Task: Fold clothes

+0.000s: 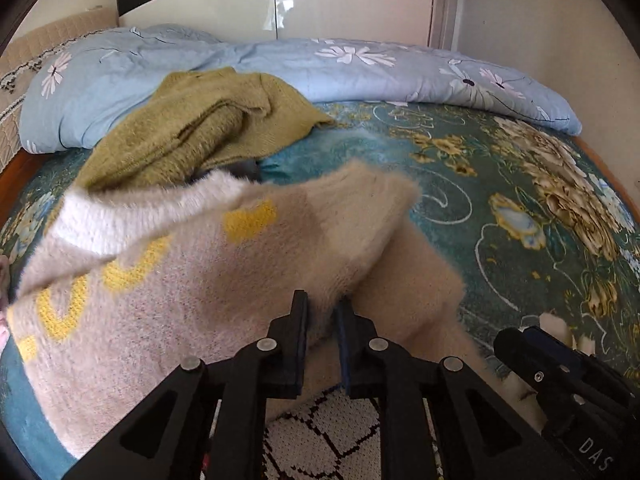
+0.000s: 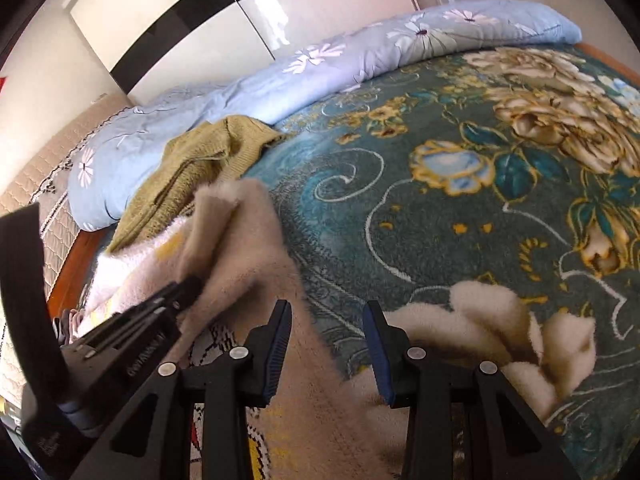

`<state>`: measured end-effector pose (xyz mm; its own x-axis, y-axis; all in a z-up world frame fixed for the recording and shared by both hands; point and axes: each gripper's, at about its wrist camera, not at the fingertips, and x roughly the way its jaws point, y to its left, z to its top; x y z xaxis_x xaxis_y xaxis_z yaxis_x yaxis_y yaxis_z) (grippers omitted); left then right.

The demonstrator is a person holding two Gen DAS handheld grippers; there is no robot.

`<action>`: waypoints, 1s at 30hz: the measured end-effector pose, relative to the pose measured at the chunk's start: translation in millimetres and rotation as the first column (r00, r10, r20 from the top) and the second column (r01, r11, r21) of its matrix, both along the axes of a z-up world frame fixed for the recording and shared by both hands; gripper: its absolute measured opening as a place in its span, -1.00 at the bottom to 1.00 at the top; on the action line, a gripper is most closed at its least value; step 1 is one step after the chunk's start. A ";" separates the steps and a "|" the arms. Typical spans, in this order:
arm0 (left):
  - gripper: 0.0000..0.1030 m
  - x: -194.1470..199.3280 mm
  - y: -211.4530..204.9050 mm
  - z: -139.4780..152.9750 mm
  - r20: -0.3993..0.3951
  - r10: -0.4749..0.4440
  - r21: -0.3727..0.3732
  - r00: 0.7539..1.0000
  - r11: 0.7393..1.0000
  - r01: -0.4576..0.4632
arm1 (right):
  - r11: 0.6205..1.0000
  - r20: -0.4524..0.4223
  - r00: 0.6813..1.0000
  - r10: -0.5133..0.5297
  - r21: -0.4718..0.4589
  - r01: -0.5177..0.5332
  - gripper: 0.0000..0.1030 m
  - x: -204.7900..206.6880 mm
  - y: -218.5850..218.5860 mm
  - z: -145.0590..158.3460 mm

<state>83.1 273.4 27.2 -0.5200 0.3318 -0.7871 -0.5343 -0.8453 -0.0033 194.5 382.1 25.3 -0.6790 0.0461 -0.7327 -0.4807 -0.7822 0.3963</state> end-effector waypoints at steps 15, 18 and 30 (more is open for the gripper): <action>0.02 45.4 -140.1 54.1 -0.040 0.181 0.228 0.983 0.959 -0.168 | 0.998 0.012 0.998 0.060 -0.023 -0.059 -0.15 -4.8 -2.4 -8.4; 0.02 52.7 -197.9 46.8 0.006 0.335 0.272 0.942 0.906 -0.324 | 0.993 0.019 0.994 0.106 -0.058 -0.105 -0.11 -8.2 -6.4 -12.7; 0.02 91.3 -256.6 -30.6 0.335 0.377 0.351 0.864 0.801 -0.485 | 0.972 0.022 0.983 0.180 -0.157 -0.175 0.03 -5.0 -11.3 -18.3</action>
<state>174.4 16.8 -3.4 -0.5030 0.4360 -0.7462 -0.0508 -0.8768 -0.4781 189.5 370.8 7.0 -0.6391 -0.1877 -0.7458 -0.3557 -0.7877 0.5030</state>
